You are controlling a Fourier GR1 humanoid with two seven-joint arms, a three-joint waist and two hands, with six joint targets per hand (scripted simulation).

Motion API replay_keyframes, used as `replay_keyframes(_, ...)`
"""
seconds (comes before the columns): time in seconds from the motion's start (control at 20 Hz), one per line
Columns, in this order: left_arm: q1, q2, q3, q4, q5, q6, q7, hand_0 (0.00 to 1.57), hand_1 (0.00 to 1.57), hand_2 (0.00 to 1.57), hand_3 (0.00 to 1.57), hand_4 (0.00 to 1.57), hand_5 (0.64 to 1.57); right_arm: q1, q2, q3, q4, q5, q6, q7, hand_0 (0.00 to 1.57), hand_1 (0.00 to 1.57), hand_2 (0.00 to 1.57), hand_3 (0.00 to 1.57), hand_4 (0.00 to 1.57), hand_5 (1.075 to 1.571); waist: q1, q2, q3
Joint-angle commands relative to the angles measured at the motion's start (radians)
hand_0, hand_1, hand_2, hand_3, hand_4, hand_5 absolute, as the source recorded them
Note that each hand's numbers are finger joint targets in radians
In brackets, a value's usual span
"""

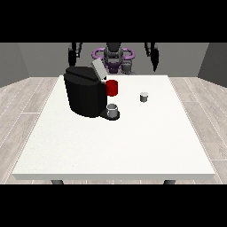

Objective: Insert the coffee pod into the coffee machine and close the lid

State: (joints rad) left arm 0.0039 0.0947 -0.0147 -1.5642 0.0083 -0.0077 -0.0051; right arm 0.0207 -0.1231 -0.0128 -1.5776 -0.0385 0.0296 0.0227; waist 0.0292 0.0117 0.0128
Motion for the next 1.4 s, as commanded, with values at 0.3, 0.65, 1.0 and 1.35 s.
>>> replay_keyframes(0.3,-0.009,-0.032,0.018,0.024,0.027,-0.032,-0.183,0.0,0.0,0.0,0.0,0.32,1.571,-0.048,0.048,-0.088,0.001,-0.002,-0.105,-0.055,0.0,0.0,0.0,0.0,0.13,1.571,-0.059,-0.024,-0.0135)
replay_keyframes(0.65,-0.062,0.043,0.028,0.049,-0.054,-0.042,-0.175,0.0,0.0,0.0,0.0,0.31,1.571,-0.002,0.106,-0.03,0.016,0.039,-0.142,-0.115,0.0,0.0,0.0,0.0,0.27,1.571,-0.068,-0.023,-0.0128)
replay_keyframes(1.0,-0.196,0.164,0.105,0.171,-0.096,-0.067,-0.063,0.0,0.0,0.0,0.0,0.0,1.571,-0.046,0.122,0.041,-0.055,0.043,-0.177,-0.026,0.0,0.0,0.0,0.0,0.17,1.571,-0.135,0.014,-0.0133)
replay_keyframes(1.35,-0.346,0.25,0.187,0.339,-0.065,-0.128,-0.071,0.0,0.0,0.0,0.0,0.0,1.571,-0.058,0.12,0.008,0.043,0.01,-0.092,-0.231,0.0,0.0,0.0,0.0,0.28,1.571,-0.176,0.155,-0.0128)
